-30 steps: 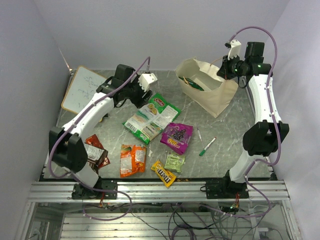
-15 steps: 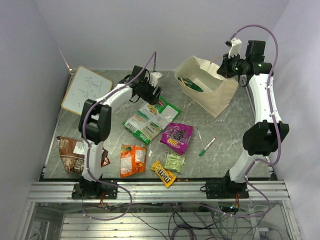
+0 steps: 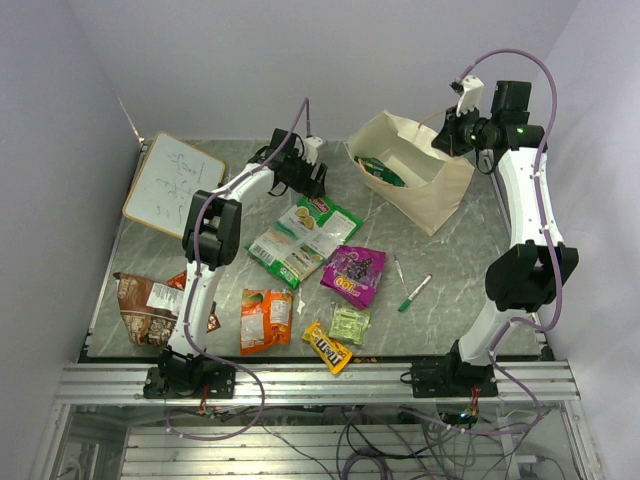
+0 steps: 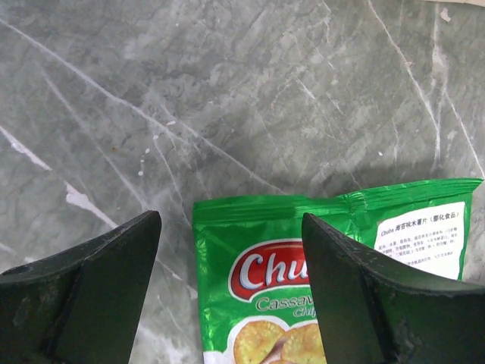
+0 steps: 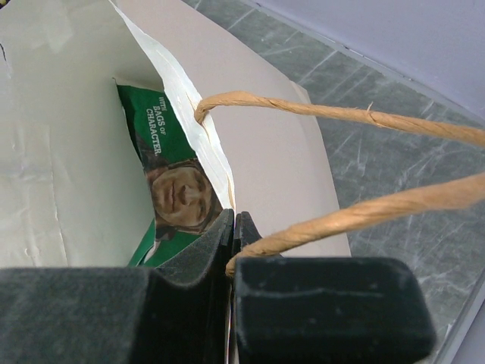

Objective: Place the snacks into the paper bag
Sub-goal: Pick up the snack from the center of the board.

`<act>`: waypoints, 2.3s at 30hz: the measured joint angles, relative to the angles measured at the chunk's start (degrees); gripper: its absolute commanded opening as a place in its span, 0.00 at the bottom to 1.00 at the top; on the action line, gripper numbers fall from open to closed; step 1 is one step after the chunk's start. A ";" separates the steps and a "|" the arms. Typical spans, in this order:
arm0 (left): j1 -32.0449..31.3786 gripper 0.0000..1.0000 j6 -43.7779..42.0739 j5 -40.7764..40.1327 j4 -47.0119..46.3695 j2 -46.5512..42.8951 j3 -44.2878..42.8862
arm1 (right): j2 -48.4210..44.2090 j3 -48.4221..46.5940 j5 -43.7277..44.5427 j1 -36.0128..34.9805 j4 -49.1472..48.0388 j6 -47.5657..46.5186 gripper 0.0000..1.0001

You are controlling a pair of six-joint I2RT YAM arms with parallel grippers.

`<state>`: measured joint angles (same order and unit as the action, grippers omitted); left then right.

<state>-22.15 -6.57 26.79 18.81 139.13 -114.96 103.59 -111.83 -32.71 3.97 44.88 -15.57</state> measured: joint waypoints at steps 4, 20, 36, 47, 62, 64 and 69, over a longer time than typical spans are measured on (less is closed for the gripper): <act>0.63 0.85 0.72 3.43 0.09 2.12 -0.96 | -0.26 0.52 -0.13 0.00 -0.04 -0.02 0.00; 2.62 0.63 -0.07 11.91 4.20 5.01 -4.46 | -0.37 1.86 -1.44 0.00 -0.83 0.13 0.00; 3.32 0.07 -2.32 15.76 3.26 3.98 -2.71 | -0.37 1.97 -1.64 0.00 -0.83 0.11 0.00; 5.62 0.07 -7.65 15.87 7.82 -12.35 -1.55 | -1.46 1.97 -2.03 -1.09 -0.87 -2.38 0.00; 6.29 0.07 -14.12 9.77 11.34 -38.29 11.76 | -3.23 1.97 -1.33 -4.74 -1.11 -3.58 0.00; 6.29 0.07 -14.23 8.33 11.37 -40.50 12.15 | -3.23 1.86 -1.49 -4.96 -1.01 -3.45 0.00; 6.29 0.07 -15.15 4.61 11.37 -46.10 12.22 | -3.15 0.04 -2.95 -5.35 0.15 -2.45 0.00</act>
<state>-15.86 -21.71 31.40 30.17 93.03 -102.74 100.44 -111.79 -35.66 -1.39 45.04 -18.02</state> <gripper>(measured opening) 0.076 0.009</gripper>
